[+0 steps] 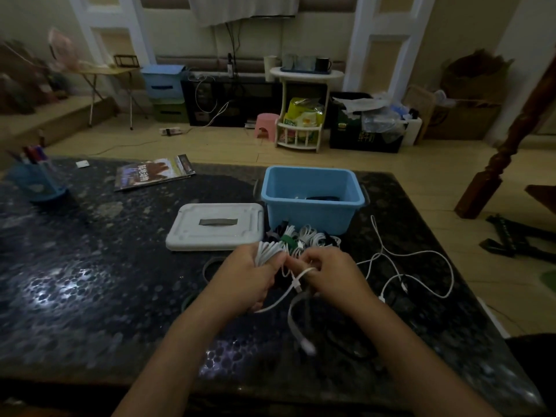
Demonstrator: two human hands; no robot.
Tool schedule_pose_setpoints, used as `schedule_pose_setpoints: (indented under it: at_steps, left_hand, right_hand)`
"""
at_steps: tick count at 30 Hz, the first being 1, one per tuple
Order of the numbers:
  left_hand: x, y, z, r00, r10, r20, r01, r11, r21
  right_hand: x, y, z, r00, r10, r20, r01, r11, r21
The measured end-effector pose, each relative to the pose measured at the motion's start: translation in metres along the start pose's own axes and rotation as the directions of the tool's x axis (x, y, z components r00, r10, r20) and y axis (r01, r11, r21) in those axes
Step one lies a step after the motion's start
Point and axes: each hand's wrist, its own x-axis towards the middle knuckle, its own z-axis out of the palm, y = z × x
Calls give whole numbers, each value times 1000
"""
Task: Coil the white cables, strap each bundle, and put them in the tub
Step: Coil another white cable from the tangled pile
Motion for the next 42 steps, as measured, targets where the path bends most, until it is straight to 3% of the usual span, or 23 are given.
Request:
schedule_pose_setpoints:
  at_steps: [3,7,14,17,22,25,28,31,33,36,39,42]
  left_hand:
    - [-1,0,2,995,85,44,-90,990,113]
    - [-2,-4,7,957,280,70,-282,858,429]
    - [3,-10,7,944,329,20,-298,827,476]
    - [2,-9,8,962,265,63,-266,866,423]
    - [4,-9,11,952,266,153,-307,839,450]
    - [5,-10,7,973,230,27,-224,905,361]
    - [9,-13,-1,968,198,-157,-157,958,240]
    - [12,-14,-6,953,190,-235,-147,971,189]
    - [11,-12,-5,956,170,-239,-141,981,135]
    - [10,-12,-2,970,118,-213,-106,992,67]
    - [8,-12,0,991,73,-111,-77,996,-38]
    - [5,-8,3,998,56,-40,-60,993,-98]
  right_hand:
    - [2,1,-4,999,31,-33,-28,995,96]
    - [0,-4,-4,998,41,-50,-36,993,108]
    - [-1,-10,-9,999,16,-33,-12,992,124]
    - [0,-6,-9,997,18,-69,-10,993,114]
    - [2,-7,-9,993,14,-116,-5,997,79]
    - [2,-5,-15,998,-32,-52,36,996,79]
    - [2,-5,-23,989,-109,103,101,992,78]
    - [1,-7,-26,978,-150,146,130,981,141]
    - [-1,-9,-25,981,-155,115,141,983,116]
    - [-3,-10,-21,987,-156,28,158,986,-57]
    - [-2,-7,-19,989,-135,-59,123,977,-174]
    - [-2,-5,-22,988,-99,-122,77,982,-172]
